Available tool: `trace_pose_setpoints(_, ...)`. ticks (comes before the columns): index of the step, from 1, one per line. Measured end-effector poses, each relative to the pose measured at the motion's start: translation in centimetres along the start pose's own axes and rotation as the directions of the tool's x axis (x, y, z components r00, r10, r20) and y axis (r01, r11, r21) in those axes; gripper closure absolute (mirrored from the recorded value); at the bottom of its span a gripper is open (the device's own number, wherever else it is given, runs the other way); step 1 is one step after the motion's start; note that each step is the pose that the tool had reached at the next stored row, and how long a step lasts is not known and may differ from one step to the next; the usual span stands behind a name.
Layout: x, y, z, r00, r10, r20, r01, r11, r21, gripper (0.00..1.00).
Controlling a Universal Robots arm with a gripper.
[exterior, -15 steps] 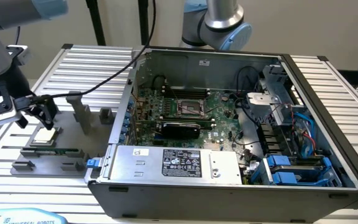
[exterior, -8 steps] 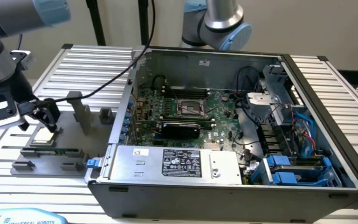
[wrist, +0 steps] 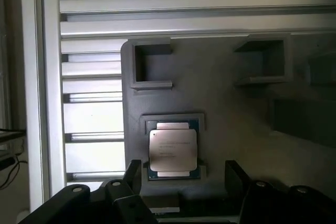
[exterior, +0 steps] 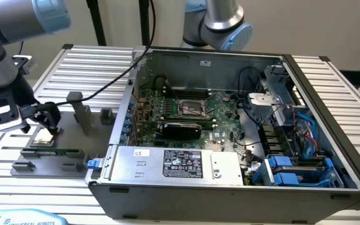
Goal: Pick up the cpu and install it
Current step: 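Pick up the cpu and move it towards the insertion slot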
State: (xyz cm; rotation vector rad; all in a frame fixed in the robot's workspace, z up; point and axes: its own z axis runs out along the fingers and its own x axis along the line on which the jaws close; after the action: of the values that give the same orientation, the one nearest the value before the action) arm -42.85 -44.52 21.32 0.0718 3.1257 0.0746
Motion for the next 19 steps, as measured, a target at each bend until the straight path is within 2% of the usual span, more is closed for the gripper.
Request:
trace_pose_setpoints(4, 0.0, 0.0, 0.73, 1.0, 0.0, -0.0001, 0.0, 1.0, -0.0018, 0.26)
trace_pose_setpoints(9, 0.0, 0.08, 1.33, 1.0, 0.0, -0.0004, 0.0, 1.0, -0.0091, 0.26)
trace_pose_setpoints(19, 0.2, 0.23, 1.88, 1.0, 0.01, -0.0001, -0.01, 0.9999, -0.0102, 0.26)
